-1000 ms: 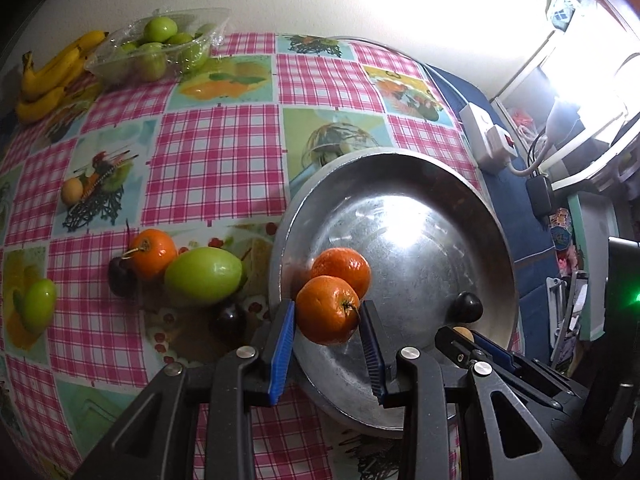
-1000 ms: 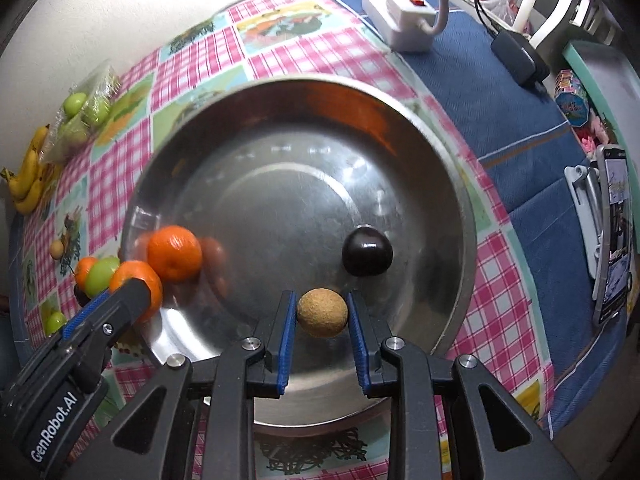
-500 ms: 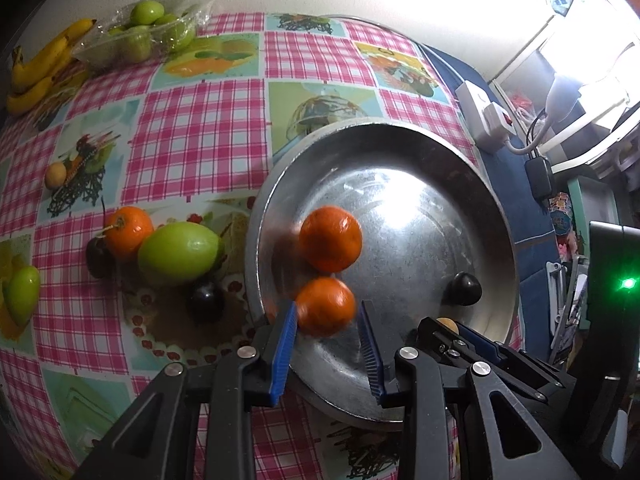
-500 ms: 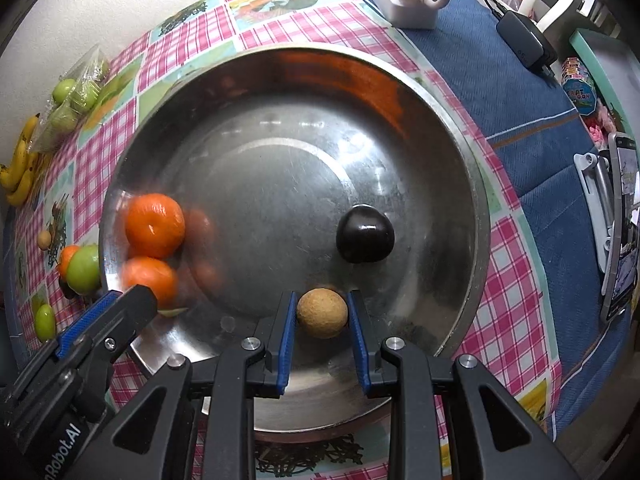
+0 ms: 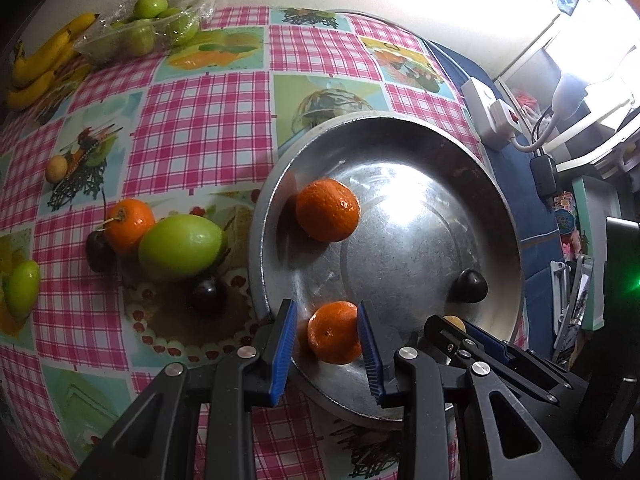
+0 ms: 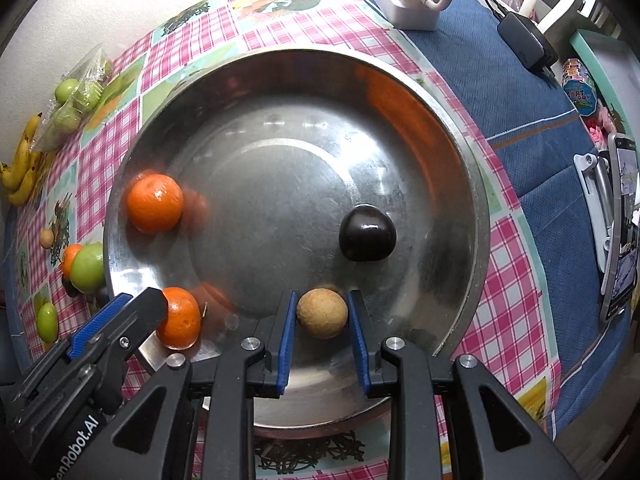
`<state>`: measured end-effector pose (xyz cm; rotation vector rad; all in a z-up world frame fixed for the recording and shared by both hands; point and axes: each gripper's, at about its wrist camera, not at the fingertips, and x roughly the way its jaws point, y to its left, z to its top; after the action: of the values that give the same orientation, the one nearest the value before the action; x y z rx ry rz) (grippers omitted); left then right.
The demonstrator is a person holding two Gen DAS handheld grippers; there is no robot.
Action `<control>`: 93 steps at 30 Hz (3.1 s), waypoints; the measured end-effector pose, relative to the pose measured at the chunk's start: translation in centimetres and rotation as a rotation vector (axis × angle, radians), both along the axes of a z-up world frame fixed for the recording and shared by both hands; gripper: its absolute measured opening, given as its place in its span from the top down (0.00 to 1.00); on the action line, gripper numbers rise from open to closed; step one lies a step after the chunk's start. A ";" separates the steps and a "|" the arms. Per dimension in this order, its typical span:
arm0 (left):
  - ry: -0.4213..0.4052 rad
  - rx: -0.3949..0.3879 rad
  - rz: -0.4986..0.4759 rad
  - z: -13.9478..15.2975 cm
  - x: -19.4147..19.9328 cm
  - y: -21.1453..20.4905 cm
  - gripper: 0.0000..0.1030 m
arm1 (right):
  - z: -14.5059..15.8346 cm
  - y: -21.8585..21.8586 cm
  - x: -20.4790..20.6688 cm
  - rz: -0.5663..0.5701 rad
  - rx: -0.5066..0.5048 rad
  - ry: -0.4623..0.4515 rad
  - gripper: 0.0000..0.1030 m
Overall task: Organize fruits
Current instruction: 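Carry the orange in the left tool while the right tool carries the brown fruit over the tray, then open the left tool to drop the orange while the right tool releases the brown fruit, then move the left tool to a green oval fruit while the right tool reaches a dark plum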
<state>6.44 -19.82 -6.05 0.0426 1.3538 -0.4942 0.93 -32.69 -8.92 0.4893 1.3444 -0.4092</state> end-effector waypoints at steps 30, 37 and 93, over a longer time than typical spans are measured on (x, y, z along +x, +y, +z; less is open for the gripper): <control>-0.046 0.096 0.158 1.3 1.3 5.9 0.38 | 2.9 1.0 -0.7 0.029 -0.008 -0.064 0.42; -0.064 0.114 0.189 1.4 1.2 7.2 0.20 | 2.8 1.2 -0.4 0.039 -0.011 -0.072 0.32; -0.085 0.114 0.504 3.1 4.6 22.3 0.00 | 5.9 11.2 3.4 0.263 0.032 -0.245 0.01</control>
<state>11.02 2.50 -2.92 -0.1792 1.2509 0.0088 4.36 -21.52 -3.06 0.3694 1.1598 -0.1067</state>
